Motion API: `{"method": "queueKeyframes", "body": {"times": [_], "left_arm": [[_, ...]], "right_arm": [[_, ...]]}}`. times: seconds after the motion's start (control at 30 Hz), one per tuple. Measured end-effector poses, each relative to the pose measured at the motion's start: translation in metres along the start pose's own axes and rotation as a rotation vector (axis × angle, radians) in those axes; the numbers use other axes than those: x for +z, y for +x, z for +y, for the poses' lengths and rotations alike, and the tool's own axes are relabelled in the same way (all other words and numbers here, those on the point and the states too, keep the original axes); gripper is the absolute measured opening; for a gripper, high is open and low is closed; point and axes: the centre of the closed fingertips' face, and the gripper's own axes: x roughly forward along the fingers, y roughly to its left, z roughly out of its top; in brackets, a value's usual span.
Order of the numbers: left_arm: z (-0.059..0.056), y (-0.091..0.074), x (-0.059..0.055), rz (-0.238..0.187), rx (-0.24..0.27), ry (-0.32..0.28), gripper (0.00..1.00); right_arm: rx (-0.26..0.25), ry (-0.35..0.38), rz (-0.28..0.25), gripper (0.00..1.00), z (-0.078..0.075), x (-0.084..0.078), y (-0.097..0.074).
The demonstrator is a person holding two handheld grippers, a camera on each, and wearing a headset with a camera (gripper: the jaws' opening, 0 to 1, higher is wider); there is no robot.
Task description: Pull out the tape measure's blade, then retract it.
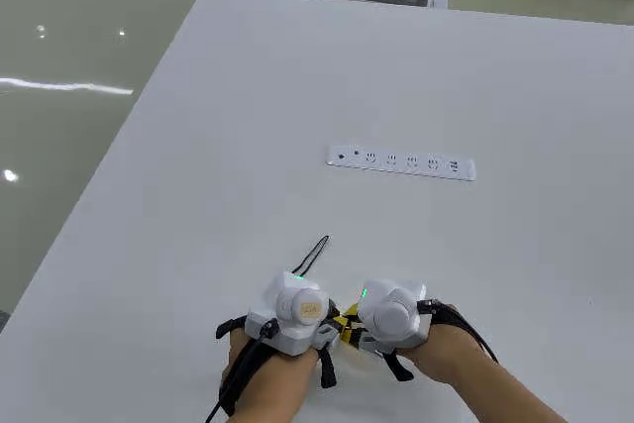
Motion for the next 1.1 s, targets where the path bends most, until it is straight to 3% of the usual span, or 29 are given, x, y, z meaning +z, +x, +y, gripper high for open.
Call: {"method": "queueKeyframes", "body": {"times": [0.2,0.27,0.4,0.63,0.7,0.9,1.1], "left_arm": [[0.0,0.0,0.0,0.002,-0.001,-0.001,0.6],[0.0,0.0,0.0,0.001,-0.001,-0.001,0.6],[0.0,0.0,0.0,0.002,-0.005,0.0,0.6],[0.0,0.0,0.0,-0.001,-0.005,-0.002,0.61],[0.0,0.0,0.0,-0.001,-0.005,-0.002,0.61],[0.0,-0.001,-0.001,0.007,-0.007,-0.01,0.6],[0.0,-0.001,0.0,0.004,-0.007,-0.022,0.61]], "right_arm": [[0.01,0.0,-0.007,0.13,0.0,0.0,0.001],[0.01,-0.061,-0.009,0.14,0.0,0.001,0.0],[0.027,-0.066,-0.044,0.15,0.0,0.002,-0.006],[0.02,-0.103,-0.018,0.14,0.002,-0.008,-0.01],[0.013,-0.045,-0.045,0.14,0.001,-0.007,-0.007],[0.011,-0.067,-0.025,0.12,0.0,-0.005,-0.005],[0.013,-0.038,-0.016,0.11,0.0,-0.004,-0.003]]}}
